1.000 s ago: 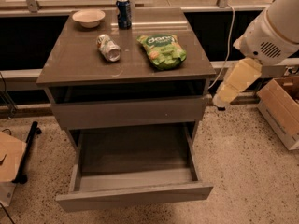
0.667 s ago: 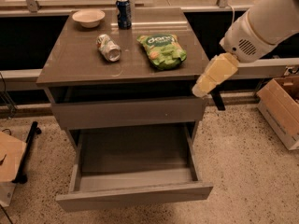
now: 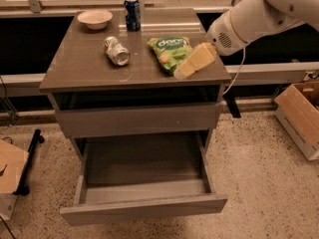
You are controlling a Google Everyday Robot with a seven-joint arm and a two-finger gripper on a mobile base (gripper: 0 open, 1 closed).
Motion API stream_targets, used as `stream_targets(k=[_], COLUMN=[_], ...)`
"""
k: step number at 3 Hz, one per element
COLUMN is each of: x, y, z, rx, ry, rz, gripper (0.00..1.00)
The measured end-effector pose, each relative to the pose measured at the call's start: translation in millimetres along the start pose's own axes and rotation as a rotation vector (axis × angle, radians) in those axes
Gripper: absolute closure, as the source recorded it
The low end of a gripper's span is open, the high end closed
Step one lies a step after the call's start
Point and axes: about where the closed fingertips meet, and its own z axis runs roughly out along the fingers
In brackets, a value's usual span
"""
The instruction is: Place green rice chip bag into middle drawer
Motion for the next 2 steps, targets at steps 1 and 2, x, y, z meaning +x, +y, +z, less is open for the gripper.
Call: stream_targets(k=[1, 2], x=[-17, -21], y=[-25, -53], z=[39, 81], rx=[-0.002, 0.028], ry=[-0.049, -0.068], rz=[0.019, 0.058], gripper=[0.00, 0.00])
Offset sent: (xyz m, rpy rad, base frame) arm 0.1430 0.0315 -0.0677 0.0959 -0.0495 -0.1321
